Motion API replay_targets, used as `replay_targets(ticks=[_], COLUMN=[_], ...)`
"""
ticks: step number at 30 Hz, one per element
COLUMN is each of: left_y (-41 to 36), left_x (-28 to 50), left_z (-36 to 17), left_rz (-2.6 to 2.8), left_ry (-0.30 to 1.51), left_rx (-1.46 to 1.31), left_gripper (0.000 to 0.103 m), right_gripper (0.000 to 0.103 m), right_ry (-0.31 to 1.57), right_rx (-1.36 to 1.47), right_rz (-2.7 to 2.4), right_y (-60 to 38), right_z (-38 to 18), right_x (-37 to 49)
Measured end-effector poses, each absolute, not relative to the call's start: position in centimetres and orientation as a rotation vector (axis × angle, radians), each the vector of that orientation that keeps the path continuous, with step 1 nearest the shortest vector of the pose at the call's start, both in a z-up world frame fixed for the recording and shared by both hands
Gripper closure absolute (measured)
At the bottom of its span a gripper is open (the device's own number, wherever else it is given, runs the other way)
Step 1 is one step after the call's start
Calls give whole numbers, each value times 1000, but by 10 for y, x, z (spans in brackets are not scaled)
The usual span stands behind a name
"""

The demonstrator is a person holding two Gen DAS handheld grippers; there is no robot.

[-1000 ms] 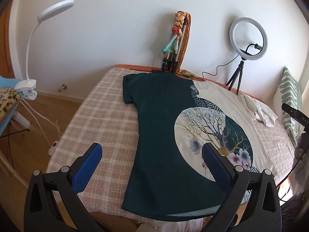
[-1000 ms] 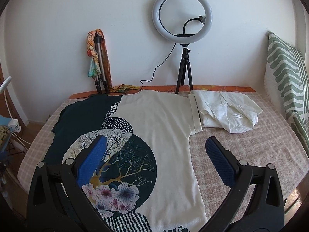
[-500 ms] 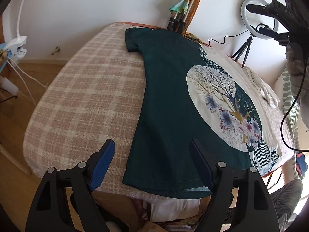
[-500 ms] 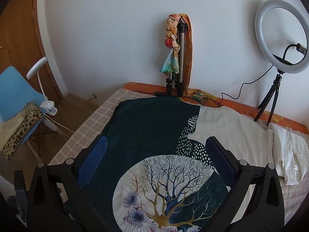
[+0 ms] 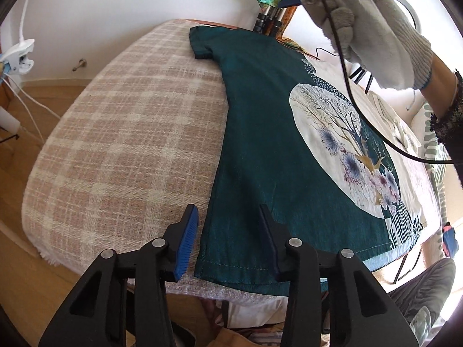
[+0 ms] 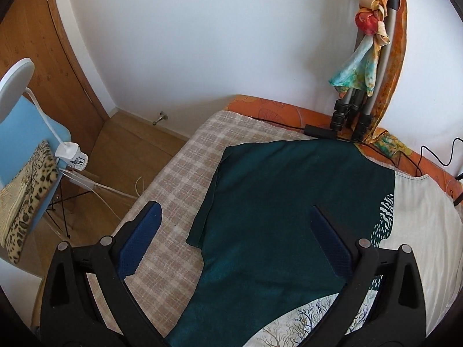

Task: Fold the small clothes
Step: 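Grasp the green side's hem with the left tool while the right tool grasps its shoulder, then fold the green side over onto the printed front with both tools, then open them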

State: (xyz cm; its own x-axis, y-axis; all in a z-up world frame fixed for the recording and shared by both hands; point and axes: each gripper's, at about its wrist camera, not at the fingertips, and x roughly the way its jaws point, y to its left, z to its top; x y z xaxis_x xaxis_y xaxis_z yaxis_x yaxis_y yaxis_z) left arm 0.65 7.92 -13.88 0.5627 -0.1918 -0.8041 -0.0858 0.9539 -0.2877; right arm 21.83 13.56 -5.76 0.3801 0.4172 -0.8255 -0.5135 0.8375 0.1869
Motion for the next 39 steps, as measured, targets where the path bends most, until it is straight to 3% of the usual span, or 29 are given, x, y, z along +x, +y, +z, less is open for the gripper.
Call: replay_targets(ticks=[2, 5, 9, 22, 27, 28, 29, 30, 39], left_y=[79, 82, 83, 84, 83, 82, 82, 81, 68], left_x=[10, 13, 15, 21, 23, 23, 23, 23, 21], left_z=[-139, -140, -143, -145, -146, -146, -146, -145, -136], left_rz=[-83, -118, -140, -181, -180, -178, -179, -179, -210], left_ry=[973, 976, 980, 971, 968, 967, 967, 967, 940], left_rx=[-324, -365, -407, -479, -474, -472, -469, -464, -429], left_gripper=[72, 84, 93, 99, 100, 100, 100, 100, 101], right_gripper=[8, 10, 16, 27, 42, 59, 85, 94, 98], right_ry=[1056, 1094, 1136, 1184, 1150, 1139, 1132, 1134, 1105], right_rx=[-107, -127, -171, -254, -329, -337, -347, -355, -233], right_rz=[599, 587, 575, 503, 502, 506, 503, 495, 497], right_y=[156, 181, 206, 233, 237, 237, 236, 235, 192], right_z=[-76, -101, -129, -174, -181, -179, -178, -176, -147], right_x=[231, 243, 257, 292, 293, 293, 293, 293, 301])
